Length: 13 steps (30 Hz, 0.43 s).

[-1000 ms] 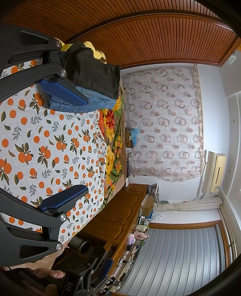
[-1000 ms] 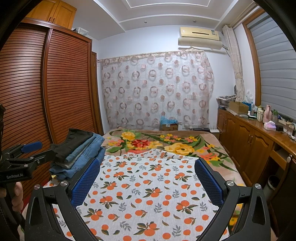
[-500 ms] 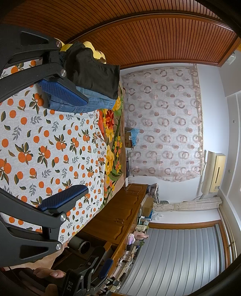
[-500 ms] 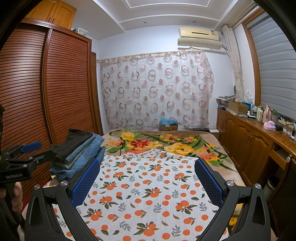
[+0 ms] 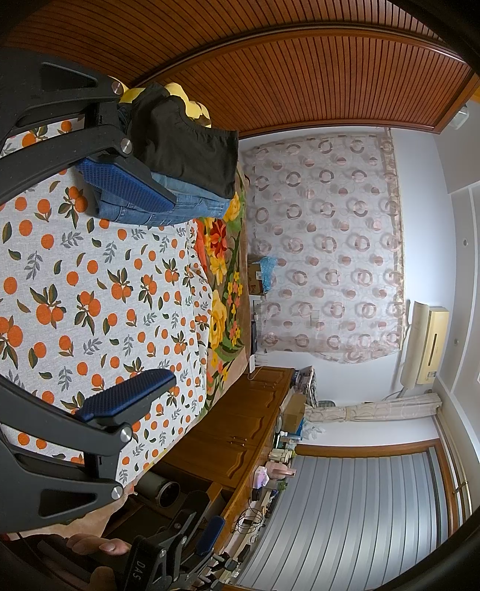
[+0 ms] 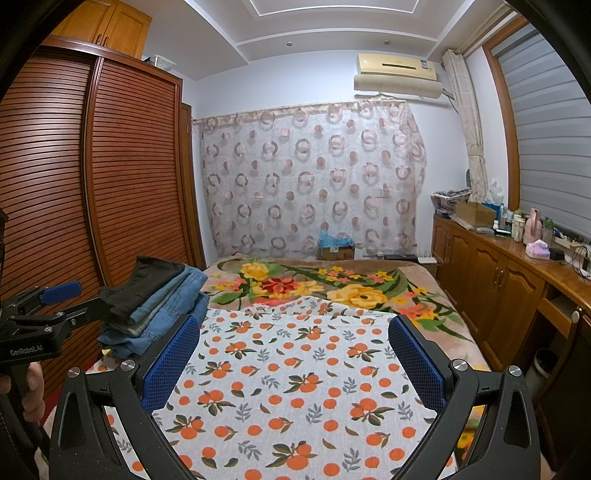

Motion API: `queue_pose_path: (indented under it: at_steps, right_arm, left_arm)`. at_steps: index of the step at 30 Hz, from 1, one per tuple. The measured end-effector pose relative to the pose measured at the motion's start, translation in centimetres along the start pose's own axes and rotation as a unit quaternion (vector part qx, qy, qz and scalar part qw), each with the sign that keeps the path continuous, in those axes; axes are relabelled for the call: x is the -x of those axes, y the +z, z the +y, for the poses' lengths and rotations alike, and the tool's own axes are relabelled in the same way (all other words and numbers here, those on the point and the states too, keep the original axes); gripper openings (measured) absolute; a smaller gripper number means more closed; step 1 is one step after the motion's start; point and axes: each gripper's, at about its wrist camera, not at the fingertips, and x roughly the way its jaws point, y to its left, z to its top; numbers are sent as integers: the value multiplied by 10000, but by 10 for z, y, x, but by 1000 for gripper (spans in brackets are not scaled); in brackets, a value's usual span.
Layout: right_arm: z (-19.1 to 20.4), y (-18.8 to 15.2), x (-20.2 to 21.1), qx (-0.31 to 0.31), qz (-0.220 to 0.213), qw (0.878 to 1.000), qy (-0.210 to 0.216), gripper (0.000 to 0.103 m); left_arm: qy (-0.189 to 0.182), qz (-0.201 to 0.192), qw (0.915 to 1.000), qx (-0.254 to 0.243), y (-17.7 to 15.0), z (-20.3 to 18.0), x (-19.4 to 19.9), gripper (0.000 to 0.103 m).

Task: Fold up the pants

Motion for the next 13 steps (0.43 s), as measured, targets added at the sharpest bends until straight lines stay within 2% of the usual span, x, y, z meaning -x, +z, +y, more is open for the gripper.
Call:
queue_pose_path:
  at_steps: [13]
  right_arm:
    - [0,-1,1,-6,-2,10000,-4,102]
  left_arm:
    - [0,-6,10000,0,-1,-1,-1,87]
